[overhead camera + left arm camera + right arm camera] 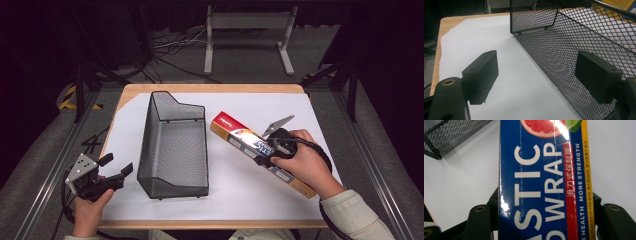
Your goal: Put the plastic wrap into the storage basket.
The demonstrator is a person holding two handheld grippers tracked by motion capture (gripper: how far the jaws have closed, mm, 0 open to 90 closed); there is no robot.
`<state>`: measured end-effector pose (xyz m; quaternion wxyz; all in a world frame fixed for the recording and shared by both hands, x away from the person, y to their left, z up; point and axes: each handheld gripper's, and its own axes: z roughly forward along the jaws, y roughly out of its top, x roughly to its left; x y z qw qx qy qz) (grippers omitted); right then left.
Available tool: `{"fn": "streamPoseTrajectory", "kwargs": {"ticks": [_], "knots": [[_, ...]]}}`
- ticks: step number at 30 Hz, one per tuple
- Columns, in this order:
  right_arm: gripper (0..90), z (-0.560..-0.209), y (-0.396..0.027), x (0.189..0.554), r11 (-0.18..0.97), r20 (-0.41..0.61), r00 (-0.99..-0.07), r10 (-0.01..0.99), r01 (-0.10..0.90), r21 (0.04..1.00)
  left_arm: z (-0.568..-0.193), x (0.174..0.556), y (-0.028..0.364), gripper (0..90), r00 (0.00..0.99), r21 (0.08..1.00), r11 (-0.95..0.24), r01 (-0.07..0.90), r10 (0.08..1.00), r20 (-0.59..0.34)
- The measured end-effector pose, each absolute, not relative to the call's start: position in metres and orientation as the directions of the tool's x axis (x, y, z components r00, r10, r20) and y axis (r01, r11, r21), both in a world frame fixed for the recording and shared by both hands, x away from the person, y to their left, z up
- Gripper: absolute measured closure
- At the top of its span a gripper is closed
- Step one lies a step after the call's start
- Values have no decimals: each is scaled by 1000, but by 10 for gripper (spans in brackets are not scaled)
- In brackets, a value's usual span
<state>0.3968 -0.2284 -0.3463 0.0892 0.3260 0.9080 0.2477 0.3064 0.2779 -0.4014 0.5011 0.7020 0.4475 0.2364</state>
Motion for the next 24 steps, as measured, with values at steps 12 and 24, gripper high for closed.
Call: {"fn": "streamPoseTrajectory", "kwargs": {"ticks": [12,24], "knots": [[401,-322,-181,407,671,17,-790,613,532,517,-402,297,287,199,463,916,-79,392,878,-123],[401,-310,-127,415,605,71,-732,678,610,512,-403,299,286,200,467,917,-79,390,875,-124]]}}
